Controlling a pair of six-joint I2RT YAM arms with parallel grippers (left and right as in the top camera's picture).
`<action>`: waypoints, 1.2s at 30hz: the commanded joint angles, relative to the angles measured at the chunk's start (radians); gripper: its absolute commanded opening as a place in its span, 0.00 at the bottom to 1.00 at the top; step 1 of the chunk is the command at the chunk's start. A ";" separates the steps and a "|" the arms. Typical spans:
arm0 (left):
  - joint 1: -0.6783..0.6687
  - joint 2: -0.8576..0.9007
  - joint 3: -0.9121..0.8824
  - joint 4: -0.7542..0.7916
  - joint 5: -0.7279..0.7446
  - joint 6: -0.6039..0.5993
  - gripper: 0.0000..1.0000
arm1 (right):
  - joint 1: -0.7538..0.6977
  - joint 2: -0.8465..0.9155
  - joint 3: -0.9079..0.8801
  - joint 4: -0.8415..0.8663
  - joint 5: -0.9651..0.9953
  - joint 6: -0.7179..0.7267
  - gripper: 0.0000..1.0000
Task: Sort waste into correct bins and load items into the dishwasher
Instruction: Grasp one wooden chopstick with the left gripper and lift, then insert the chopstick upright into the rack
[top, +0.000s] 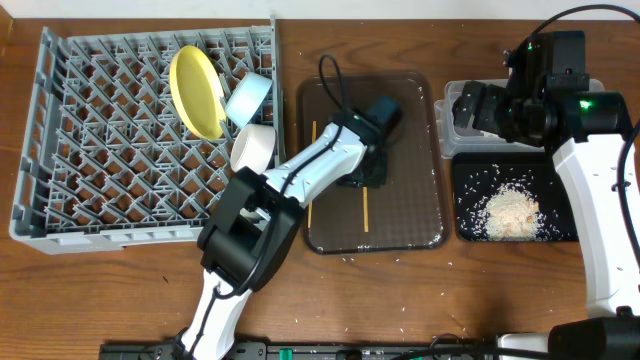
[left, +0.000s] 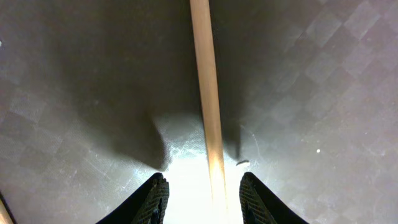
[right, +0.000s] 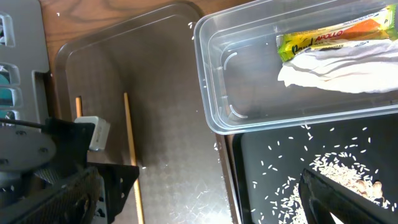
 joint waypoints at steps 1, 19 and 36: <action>-0.019 0.018 0.021 0.012 -0.097 0.002 0.40 | 0.005 0.006 -0.002 0.000 0.006 -0.005 0.99; -0.050 0.066 0.023 0.060 -0.117 0.006 0.08 | 0.005 0.006 -0.002 0.000 0.006 -0.005 0.99; 0.139 -0.436 0.051 -0.171 -0.223 0.181 0.07 | 0.005 0.006 -0.002 0.000 0.006 -0.005 0.99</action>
